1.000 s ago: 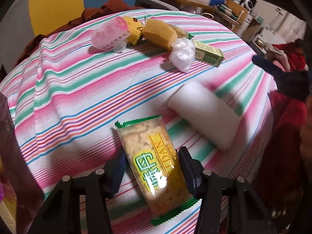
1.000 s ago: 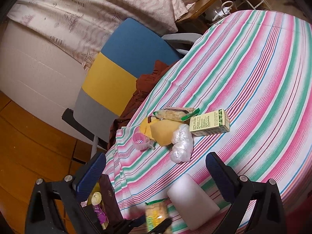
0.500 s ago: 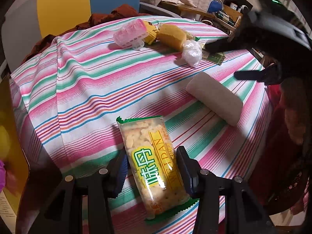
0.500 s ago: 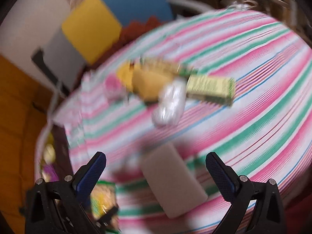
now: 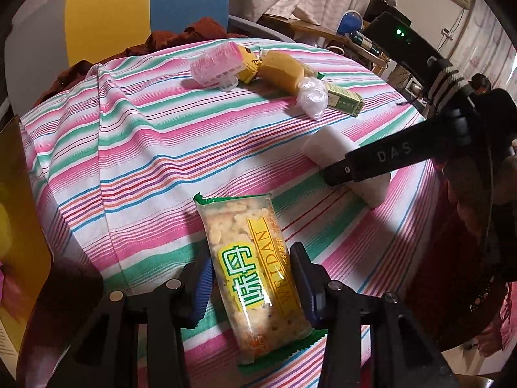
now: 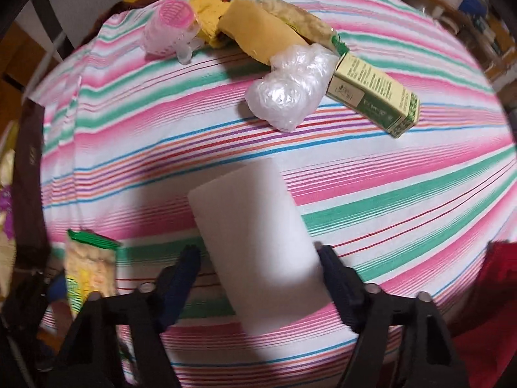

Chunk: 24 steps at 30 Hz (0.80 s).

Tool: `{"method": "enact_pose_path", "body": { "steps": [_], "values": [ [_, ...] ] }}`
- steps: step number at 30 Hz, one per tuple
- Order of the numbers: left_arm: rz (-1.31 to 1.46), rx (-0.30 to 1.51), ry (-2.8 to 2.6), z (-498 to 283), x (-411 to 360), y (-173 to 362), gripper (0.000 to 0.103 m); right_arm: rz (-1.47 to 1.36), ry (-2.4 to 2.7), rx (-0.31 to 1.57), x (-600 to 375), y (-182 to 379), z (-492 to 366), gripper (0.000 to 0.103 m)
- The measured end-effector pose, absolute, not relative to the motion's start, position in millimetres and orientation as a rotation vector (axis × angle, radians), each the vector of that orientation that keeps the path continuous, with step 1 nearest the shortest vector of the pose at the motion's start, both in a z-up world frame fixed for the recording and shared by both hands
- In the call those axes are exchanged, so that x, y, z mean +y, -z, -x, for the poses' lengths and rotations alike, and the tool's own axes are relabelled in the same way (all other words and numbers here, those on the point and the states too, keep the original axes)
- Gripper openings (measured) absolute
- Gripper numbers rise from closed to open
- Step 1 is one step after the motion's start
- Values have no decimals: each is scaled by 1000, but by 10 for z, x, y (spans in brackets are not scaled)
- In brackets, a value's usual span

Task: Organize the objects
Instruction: 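Grasp the white foam block with the right tool while the left holds the cracker packet, then carry the cracker packet into the gold tray and release while the right tool drops the white block there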

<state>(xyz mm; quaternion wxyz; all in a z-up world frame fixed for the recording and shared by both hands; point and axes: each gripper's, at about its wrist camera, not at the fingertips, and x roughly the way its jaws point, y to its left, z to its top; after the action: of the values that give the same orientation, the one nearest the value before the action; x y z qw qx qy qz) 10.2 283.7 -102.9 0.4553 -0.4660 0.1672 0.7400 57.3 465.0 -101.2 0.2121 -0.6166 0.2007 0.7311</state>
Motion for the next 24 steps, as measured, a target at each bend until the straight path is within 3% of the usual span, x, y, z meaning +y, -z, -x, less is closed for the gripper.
{"method": "enact_pose_path", "body": {
  "steps": [14, 24],
  "values": [
    [1045, 266, -1855, -142, 2464, 593, 43, 1402, -2362, 824, 4584, 446, -739, 63],
    [1013, 35, -2153, 370, 1496, 40, 43, 1325, -2669, 941, 3772, -53, -108, 64]
  ]
}}
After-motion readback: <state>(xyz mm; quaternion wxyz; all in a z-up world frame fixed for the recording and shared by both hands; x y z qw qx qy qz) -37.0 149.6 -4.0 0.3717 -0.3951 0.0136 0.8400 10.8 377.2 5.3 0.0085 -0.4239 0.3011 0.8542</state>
